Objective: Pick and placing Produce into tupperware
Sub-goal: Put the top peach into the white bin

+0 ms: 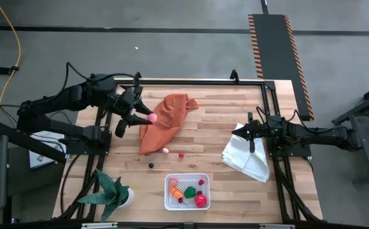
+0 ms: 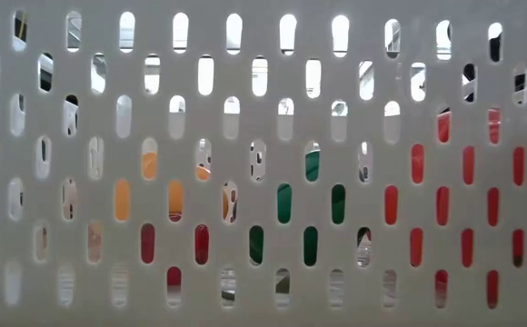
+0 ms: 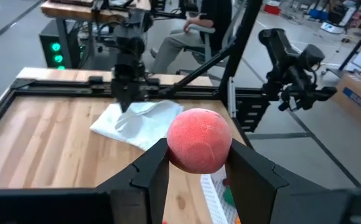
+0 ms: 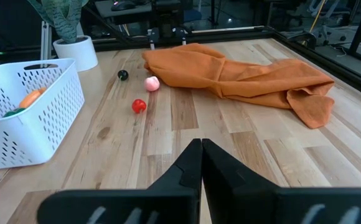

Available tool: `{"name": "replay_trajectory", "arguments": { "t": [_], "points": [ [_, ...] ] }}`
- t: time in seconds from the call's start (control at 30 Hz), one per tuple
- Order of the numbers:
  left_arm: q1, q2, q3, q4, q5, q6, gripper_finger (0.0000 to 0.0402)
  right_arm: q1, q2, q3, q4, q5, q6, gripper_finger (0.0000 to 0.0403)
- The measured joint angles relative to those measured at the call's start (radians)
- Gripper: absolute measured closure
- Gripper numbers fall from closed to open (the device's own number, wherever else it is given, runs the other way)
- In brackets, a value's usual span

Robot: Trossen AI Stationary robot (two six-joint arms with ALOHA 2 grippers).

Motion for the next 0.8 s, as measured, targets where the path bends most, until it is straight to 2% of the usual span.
{"name": "replay_trajectory", "arguments": {
  "t": [0.17, 0.5, 0.8],
  "points": [
    [-0.085, 0.031, 0.0, 0.018, -0.049, -0.026, 0.0268, 0.0, 0.0, 0.0, 0.0, 0.0, 0.0, 0.0402],
    [-0.274, 0.105, 0.0, 0.017, -0.214, -0.107, 0.0268, 0.0, 0.0, 0.0, 0.0, 0.0, 0.0, 0.0402],
    [-0.375, 0.171, 0.0, -0.026, -0.32, -0.138, 0.0268, 0.0, 0.0, 0.0, 0.0, 0.0, 0.0, 0.0402]
  ]
}}
